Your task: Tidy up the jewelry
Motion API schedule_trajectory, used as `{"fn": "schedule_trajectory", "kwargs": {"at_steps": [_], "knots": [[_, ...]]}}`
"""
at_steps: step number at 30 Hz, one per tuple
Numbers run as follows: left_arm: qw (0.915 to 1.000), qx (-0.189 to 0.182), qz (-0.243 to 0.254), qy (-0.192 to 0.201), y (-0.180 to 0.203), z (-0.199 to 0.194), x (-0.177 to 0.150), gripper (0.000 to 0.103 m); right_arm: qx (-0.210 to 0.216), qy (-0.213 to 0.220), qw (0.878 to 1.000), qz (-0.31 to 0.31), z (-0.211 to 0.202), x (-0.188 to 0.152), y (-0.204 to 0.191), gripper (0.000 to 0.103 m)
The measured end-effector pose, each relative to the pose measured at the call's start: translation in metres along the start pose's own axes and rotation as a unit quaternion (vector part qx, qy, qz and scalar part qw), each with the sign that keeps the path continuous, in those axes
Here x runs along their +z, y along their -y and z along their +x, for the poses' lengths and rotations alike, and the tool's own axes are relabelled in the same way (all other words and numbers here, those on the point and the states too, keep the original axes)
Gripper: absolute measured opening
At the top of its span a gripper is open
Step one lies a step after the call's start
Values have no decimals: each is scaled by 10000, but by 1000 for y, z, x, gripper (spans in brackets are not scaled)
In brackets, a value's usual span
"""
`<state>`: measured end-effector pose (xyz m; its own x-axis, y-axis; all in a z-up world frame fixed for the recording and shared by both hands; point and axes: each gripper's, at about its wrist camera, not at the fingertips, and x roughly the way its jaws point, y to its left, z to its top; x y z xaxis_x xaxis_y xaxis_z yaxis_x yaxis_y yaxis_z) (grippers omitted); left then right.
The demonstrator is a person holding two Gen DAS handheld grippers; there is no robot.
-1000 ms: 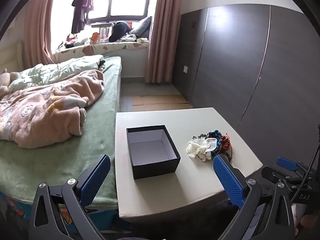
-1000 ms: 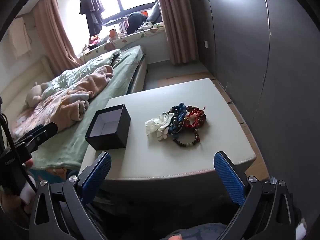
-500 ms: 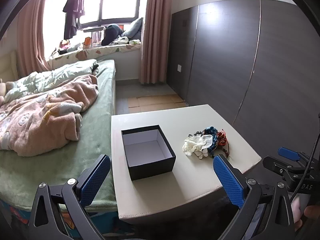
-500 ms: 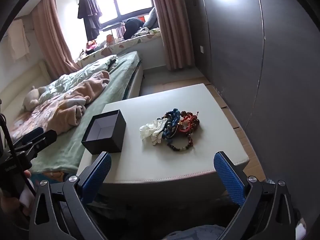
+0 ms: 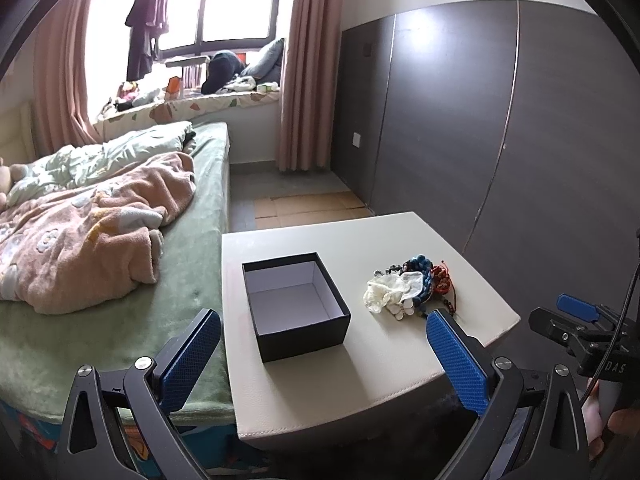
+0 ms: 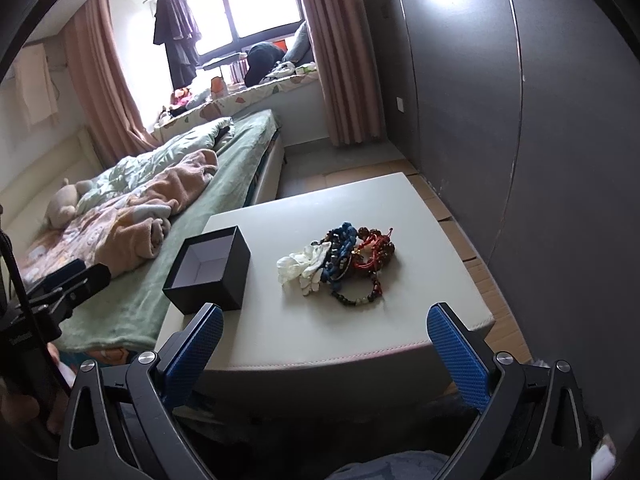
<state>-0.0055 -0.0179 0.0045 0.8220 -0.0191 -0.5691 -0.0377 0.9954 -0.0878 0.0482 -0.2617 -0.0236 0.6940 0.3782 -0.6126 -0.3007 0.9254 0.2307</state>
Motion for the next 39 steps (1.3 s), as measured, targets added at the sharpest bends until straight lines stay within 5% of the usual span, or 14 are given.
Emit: {"fn": "schedule_trajectory", "kwargs": {"at_steps": [39], "knots": [[9999, 75, 16, 74, 2, -3, -2, 103, -235, 101, 9994, -241, -2, 1, -4, 103]]}}
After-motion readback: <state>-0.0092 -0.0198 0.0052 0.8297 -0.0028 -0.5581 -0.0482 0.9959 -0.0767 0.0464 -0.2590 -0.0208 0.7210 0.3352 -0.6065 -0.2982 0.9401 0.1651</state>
